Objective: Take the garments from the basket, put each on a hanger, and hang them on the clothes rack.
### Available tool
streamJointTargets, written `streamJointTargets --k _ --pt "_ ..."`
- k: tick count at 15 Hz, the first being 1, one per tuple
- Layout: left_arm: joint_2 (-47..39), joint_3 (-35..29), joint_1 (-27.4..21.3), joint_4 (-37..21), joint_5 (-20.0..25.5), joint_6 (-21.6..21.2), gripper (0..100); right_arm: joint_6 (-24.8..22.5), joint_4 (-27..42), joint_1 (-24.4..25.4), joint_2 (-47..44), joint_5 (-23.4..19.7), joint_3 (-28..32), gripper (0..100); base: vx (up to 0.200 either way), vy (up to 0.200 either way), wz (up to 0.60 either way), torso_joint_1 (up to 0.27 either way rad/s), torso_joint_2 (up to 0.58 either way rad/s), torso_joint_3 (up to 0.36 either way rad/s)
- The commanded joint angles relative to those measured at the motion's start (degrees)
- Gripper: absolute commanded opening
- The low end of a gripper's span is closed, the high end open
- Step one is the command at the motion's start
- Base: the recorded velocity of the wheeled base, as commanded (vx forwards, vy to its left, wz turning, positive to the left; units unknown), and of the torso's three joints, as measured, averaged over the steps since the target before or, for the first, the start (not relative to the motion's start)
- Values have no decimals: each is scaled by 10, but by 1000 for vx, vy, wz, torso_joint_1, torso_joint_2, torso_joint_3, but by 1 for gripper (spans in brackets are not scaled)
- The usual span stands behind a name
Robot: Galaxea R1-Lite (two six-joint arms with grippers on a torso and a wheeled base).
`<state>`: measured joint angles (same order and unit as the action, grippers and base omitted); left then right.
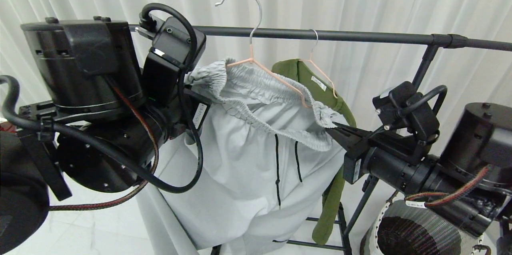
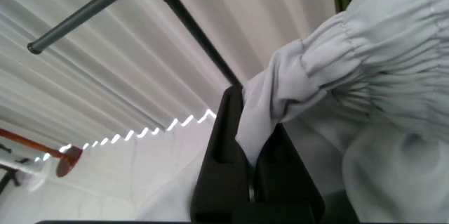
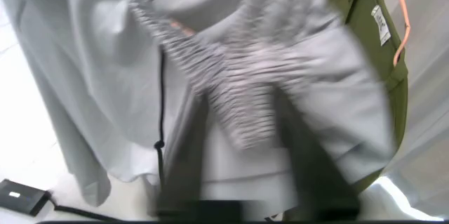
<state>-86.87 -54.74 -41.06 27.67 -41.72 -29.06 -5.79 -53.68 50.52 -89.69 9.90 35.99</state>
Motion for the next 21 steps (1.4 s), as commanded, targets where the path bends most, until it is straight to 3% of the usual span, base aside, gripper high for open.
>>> streamJointTargets --k 1,4,6,8,10,16,21 --pt "-2 -12 -3 1 1 3 0 -3 3 20 17 1 -16 100 0 0 0 0 0 0" --pt "2 -14 -42 1 1 35 0 -10 21 15 57 3 -43 100 0 0 0 0 0 0" --pt "3 -12 -57 1 1 40 0 -37 79 -20 108 -1 -47 100 0 0 0 0 0 0" --pt "1 -12 -59 1 2 42 0 -53 123 -47 140 -10 -30 100 0 0 0 0 0 0" --pt "1 -1 -69 1 3 43 0 -78 186 -89 152 -48 22 100 0 0 0 0 0 0" --pt "3 10 -94 1 1 44 0 -142 202 -94 54 -61 124 100 0 0 0 0 0 0" --pt "-4 7 -121 1 -9 45 0 -174 234 -83 -8 -24 177 100 0 0 0 0 0 0"
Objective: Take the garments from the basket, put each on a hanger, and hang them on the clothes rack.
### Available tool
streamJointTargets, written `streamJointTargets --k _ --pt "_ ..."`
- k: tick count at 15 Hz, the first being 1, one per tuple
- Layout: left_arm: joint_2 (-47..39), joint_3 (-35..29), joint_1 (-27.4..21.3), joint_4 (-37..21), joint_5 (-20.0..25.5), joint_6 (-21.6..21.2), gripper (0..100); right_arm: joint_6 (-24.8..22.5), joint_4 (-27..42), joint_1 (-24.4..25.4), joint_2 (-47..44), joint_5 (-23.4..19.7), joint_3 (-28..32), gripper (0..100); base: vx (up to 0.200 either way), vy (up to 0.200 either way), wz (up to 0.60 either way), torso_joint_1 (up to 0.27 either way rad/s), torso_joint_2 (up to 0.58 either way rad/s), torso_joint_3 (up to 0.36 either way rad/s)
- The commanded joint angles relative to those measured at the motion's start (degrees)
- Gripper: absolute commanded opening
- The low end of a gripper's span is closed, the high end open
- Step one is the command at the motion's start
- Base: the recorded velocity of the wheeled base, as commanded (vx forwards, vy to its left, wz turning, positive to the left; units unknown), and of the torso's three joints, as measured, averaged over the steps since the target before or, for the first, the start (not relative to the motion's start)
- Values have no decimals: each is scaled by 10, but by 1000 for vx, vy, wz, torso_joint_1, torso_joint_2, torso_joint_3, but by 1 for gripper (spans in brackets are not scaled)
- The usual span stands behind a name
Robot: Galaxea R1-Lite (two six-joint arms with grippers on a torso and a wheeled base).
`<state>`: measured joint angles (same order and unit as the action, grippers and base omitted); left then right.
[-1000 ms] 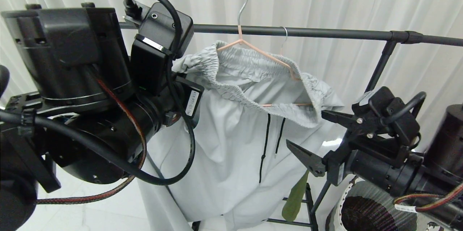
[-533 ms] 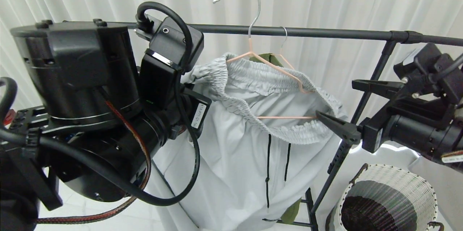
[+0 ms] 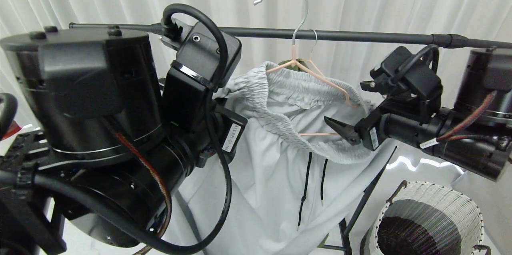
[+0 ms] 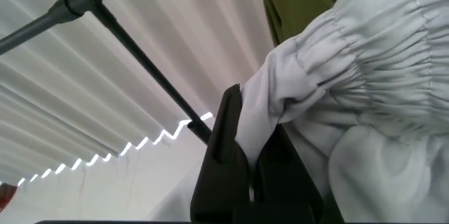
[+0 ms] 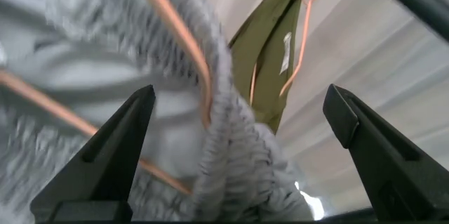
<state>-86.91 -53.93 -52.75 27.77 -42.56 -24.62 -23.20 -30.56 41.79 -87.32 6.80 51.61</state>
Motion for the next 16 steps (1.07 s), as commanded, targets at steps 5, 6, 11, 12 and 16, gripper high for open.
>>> streamJointTargets --k 5,6,11,12,16 --pt "-1 5 -12 0 -8 10 0 -10 23 5 -54 19 71 100 0 0 0 0 0 0" --pt "2 13 -20 0 -8 6 0 -10 27 5 -54 19 77 100 0 0 0 0 0 0" --pt "12 19 -31 0 -5 3 0 -10 74 7 -21 12 67 100 0 0 0 0 0 0" --pt "15 19 -31 0 -4 3 0 -9 77 7 -18 11 67 100 0 0 0 0 0 0" --pt "28 31 -46 0 -2 2 0 -9 79 17 -14 -7 66 100 0 0 0 0 0 0"
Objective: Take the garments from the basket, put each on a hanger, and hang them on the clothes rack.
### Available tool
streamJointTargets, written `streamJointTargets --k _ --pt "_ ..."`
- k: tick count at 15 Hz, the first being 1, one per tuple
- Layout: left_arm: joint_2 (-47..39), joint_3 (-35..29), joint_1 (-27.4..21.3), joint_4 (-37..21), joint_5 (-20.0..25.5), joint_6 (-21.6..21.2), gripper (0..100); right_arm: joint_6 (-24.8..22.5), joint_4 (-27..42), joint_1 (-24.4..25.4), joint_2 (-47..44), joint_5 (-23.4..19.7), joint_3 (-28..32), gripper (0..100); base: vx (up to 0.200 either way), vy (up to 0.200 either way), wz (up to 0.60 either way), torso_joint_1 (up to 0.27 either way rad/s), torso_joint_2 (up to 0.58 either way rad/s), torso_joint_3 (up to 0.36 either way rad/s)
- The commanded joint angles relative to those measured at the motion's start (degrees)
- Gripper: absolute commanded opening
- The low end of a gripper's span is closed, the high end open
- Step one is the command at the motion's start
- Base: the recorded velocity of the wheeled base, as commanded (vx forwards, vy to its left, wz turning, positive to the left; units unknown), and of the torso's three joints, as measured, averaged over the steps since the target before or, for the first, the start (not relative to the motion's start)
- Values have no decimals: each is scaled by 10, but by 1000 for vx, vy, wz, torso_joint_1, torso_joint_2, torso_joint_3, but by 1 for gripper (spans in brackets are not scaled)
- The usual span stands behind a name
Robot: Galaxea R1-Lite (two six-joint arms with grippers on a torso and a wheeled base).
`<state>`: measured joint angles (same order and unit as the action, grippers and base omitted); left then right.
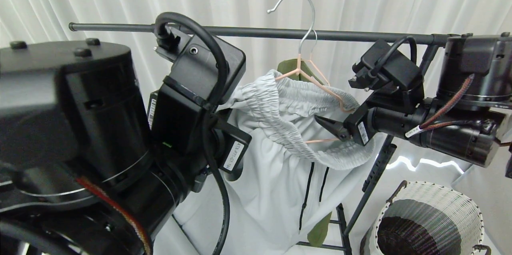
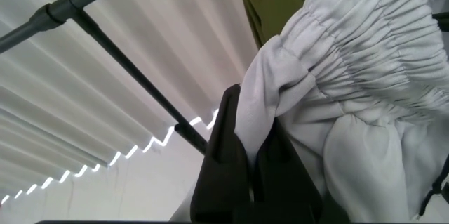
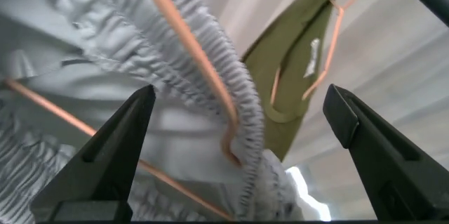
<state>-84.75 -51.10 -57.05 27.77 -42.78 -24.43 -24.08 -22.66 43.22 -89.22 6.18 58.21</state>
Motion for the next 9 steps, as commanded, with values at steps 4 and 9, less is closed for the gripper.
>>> streamJointTargets --k 4,9 --pt "17 10 -12 0 18 0 0 3 9 11 28 -35 -31 100 0 0 0 0 0 0" --pt "41 30 -12 0 64 -15 0 5 10 13 48 -53 -51 100 0 0 0 0 0 0"
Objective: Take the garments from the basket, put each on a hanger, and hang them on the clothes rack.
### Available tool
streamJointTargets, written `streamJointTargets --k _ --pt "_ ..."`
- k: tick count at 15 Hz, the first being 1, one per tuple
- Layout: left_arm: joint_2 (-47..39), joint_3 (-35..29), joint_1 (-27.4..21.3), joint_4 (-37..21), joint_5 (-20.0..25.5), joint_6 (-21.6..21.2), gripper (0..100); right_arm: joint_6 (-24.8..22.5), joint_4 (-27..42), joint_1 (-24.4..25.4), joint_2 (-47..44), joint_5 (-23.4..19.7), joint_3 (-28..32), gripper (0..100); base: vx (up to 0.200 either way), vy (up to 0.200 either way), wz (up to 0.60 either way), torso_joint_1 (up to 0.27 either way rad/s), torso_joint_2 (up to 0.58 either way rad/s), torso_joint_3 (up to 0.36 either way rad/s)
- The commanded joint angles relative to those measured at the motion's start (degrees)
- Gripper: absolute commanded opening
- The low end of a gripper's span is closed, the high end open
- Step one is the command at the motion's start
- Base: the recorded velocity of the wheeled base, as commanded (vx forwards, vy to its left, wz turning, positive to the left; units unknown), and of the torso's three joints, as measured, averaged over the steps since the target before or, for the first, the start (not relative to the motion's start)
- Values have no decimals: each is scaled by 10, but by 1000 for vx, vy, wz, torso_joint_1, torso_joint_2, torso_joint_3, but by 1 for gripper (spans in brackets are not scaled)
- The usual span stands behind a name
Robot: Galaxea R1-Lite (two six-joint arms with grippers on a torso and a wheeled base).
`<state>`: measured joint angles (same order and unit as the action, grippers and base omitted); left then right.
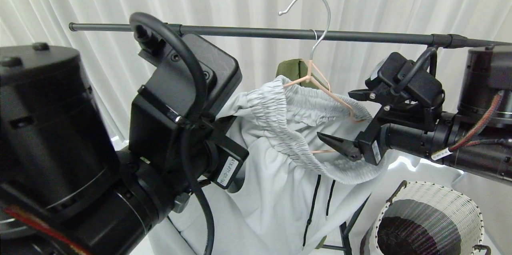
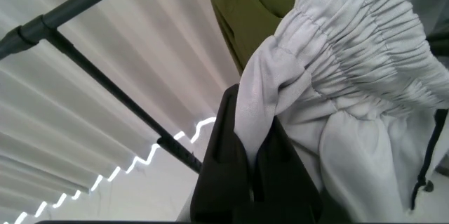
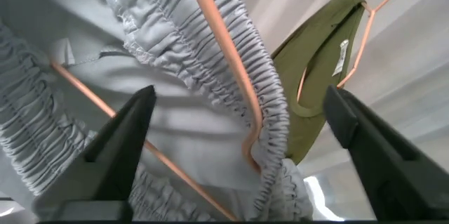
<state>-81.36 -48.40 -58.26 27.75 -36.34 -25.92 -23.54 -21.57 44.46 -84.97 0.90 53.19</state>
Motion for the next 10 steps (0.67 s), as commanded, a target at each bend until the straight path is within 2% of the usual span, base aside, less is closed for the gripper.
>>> streamJointTargets --k 1,2,3,10 --pt "8 4 1 0 0 0 0 0 -1 0 6 -7 -2 100 0 0 0 0 0 0" --pt "9 3 1 0 0 0 0 1 -1 0 6 -9 -2 100 0 0 0 0 0 0" --pt "9 3 0 0 0 0 0 1 -1 0 5 -9 -2 0 0 0 0 0 0 0" --pt "13 4 1 0 12 0 0 11 -1 0 6 -9 2 0 0 0 0 0 0 0"
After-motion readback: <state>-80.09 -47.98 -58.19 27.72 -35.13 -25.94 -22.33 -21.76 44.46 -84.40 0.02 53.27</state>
